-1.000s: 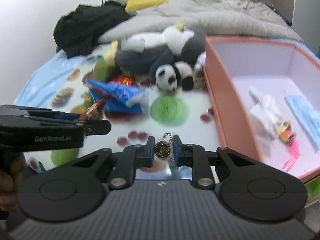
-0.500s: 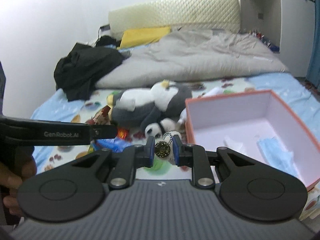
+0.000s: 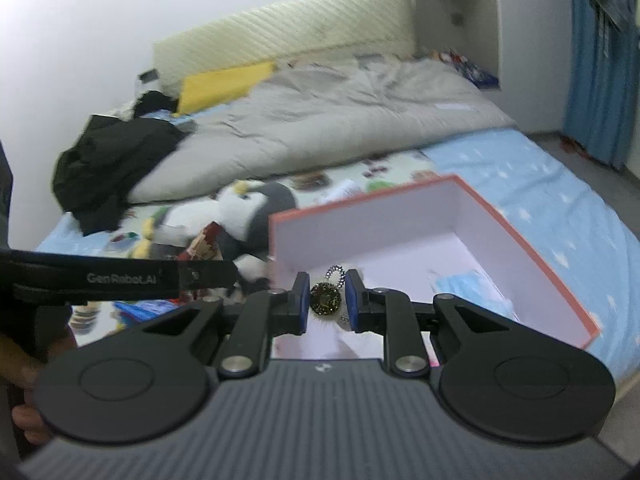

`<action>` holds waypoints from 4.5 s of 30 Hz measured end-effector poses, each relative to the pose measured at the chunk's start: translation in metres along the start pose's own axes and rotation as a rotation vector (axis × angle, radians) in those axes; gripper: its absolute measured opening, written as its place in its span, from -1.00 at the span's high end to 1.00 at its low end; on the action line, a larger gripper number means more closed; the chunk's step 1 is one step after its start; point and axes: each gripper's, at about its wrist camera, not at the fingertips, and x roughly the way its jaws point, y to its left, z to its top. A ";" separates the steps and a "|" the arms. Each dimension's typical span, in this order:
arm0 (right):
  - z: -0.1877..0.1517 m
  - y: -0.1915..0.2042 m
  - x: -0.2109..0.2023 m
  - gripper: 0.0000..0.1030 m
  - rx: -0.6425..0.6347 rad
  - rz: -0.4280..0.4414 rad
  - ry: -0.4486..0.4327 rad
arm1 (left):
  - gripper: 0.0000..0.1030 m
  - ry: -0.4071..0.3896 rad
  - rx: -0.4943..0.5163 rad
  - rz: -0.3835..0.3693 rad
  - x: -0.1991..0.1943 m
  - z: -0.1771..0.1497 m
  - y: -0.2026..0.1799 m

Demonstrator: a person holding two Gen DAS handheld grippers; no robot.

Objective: Organize soft objects
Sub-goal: 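Carry the red packet and keychain over the pink box with both tools, then open both tools to drop the red packet and keychain into the box, then withdraw both open tools from the box toward the blue snack bag and panda, then grasp the blue snack bag with the left tool while the right grasps the small panda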

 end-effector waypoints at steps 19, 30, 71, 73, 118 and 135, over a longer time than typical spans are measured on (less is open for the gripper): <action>-0.031 -0.101 0.091 0.54 0.196 -0.106 0.232 | 0.13 0.230 0.087 -0.043 0.152 0.021 -0.029; -0.029 -0.104 0.080 0.06 0.222 -0.116 0.231 | -0.12 0.199 0.100 -0.033 0.133 0.025 -0.030; -0.086 0.053 -0.079 0.05 0.062 0.063 0.036 | -0.21 -0.126 -0.038 0.116 -0.155 -0.122 0.033; -0.090 0.057 -0.080 0.05 0.051 0.076 0.045 | -0.21 -0.128 -0.054 0.135 -0.162 -0.132 0.039; -0.056 0.141 0.113 -0.01 -0.005 0.159 0.130 | -0.25 -0.160 -0.630 0.096 -0.035 -0.130 0.221; -0.036 0.140 0.237 -0.44 0.118 0.135 0.197 | 0.16 -0.143 -0.747 0.010 0.025 -0.123 0.255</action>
